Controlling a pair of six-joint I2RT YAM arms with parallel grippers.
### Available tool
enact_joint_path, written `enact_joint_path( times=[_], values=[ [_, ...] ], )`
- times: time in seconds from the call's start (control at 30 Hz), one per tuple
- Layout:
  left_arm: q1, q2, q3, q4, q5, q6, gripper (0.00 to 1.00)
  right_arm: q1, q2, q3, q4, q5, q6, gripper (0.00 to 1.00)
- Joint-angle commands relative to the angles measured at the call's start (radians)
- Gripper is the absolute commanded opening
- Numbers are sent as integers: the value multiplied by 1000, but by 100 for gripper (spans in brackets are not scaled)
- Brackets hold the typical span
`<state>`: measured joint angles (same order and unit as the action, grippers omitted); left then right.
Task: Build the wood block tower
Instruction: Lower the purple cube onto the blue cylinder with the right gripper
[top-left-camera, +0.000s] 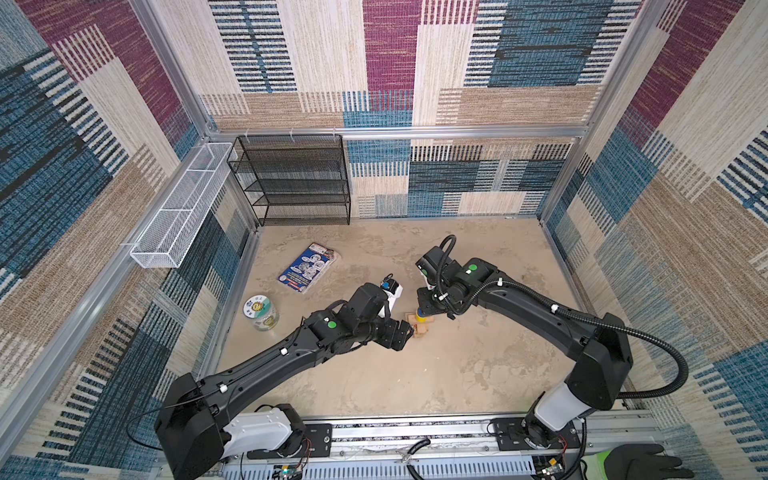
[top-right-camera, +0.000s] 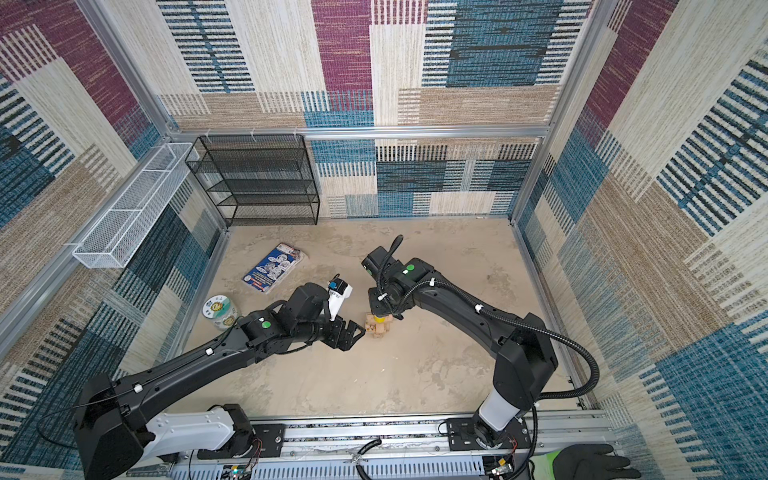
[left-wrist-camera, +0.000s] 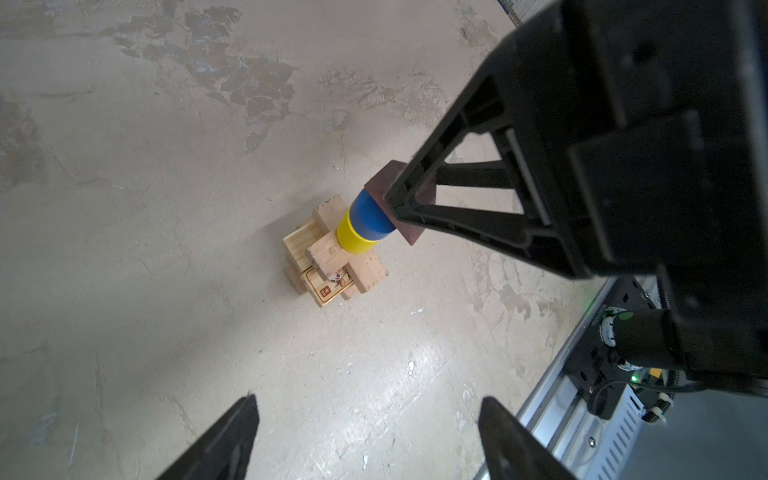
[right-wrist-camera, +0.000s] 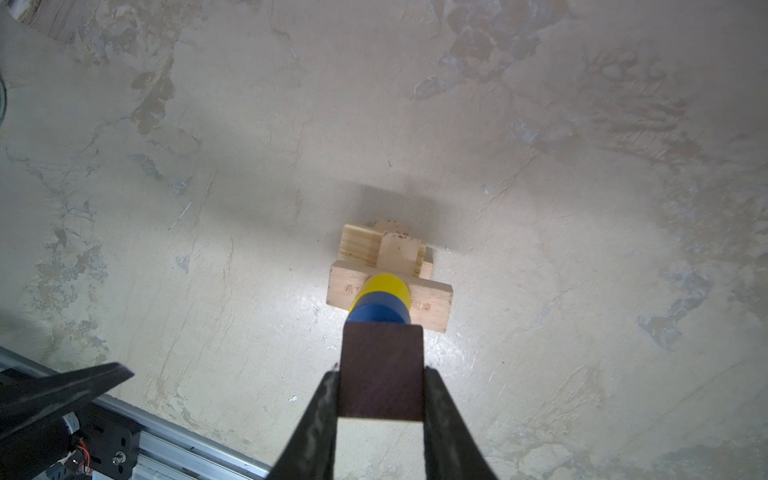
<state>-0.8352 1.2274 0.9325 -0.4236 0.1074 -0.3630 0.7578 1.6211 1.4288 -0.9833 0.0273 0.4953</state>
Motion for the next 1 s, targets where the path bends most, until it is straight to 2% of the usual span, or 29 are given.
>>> enact_joint_path(
  times=[0.0,0.53,0.97],
  values=[
    [-1,-5,2,-4,-10,9,88,2,6,12,12,3,-3,5],
    [-1,-17,-10,-5,-18,15,88,4,33,30,-2,3,-3,9],
    [-1,-18,-11,-5,-23,21,88,6,48,42,-13,6,-8,19]
  ],
)
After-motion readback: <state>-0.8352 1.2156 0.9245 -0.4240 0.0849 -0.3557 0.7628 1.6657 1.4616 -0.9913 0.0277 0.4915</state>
